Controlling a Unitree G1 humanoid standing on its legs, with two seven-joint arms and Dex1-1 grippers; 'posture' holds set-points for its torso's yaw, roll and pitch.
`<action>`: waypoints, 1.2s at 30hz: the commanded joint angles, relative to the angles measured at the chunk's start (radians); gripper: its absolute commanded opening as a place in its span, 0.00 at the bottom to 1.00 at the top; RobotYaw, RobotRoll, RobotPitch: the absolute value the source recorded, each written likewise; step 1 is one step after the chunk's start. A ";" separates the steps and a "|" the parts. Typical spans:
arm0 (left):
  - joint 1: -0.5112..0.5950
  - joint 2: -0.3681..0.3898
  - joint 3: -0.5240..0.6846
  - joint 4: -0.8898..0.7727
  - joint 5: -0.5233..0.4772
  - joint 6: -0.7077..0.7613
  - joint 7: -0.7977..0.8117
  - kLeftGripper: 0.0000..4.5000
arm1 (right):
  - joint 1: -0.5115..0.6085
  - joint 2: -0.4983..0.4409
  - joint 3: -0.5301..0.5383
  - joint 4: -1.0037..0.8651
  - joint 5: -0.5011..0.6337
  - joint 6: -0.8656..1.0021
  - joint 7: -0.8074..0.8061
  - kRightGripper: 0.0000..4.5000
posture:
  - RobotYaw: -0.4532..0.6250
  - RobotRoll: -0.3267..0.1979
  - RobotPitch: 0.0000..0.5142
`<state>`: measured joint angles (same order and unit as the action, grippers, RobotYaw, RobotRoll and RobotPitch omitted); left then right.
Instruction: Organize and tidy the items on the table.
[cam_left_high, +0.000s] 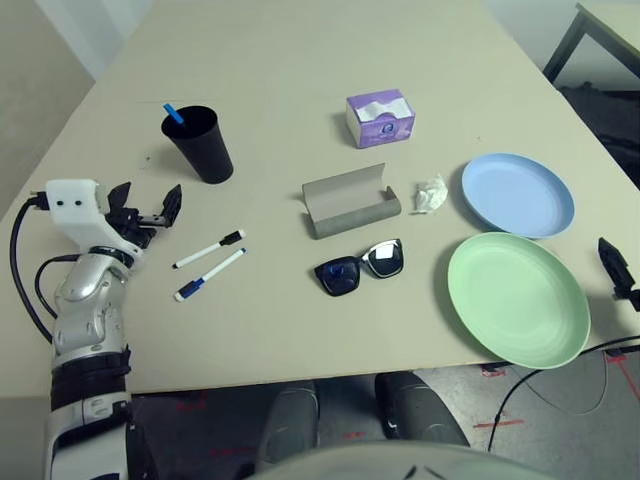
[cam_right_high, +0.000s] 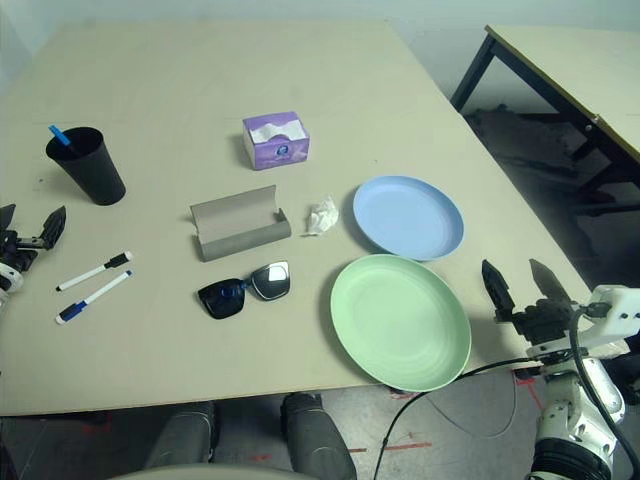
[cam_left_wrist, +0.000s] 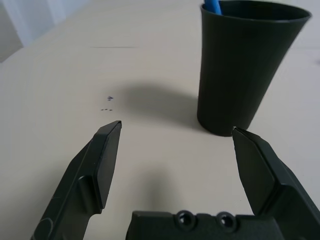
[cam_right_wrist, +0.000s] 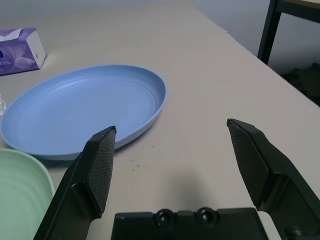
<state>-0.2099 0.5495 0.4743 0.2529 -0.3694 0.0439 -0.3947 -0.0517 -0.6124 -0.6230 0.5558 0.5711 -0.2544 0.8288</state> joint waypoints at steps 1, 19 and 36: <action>0.019 -0.022 0.024 -0.034 -0.031 0.001 0.010 1.00 | -0.009 -0.036 -0.031 0.016 0.011 0.011 0.002 1.00 | 0.43 0.62 0.29; -0.062 0.065 -0.241 -0.107 -0.317 0.216 -0.785 1.00 | 0.165 -0.069 -0.147 -0.242 0.131 0.349 -0.117 1.00 | 0.30 0.62 0.24; -0.111 0.065 -0.304 -0.032 -0.258 0.158 -0.975 1.00 | 0.395 -0.183 -0.081 -0.738 0.268 1.080 -0.271 1.00 | 0.29 0.62 0.22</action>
<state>-0.3335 0.6145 0.1603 0.2199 -0.6364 0.2123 -1.3693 0.3561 -0.7815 -0.7362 -0.1622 0.8238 0.7840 0.5549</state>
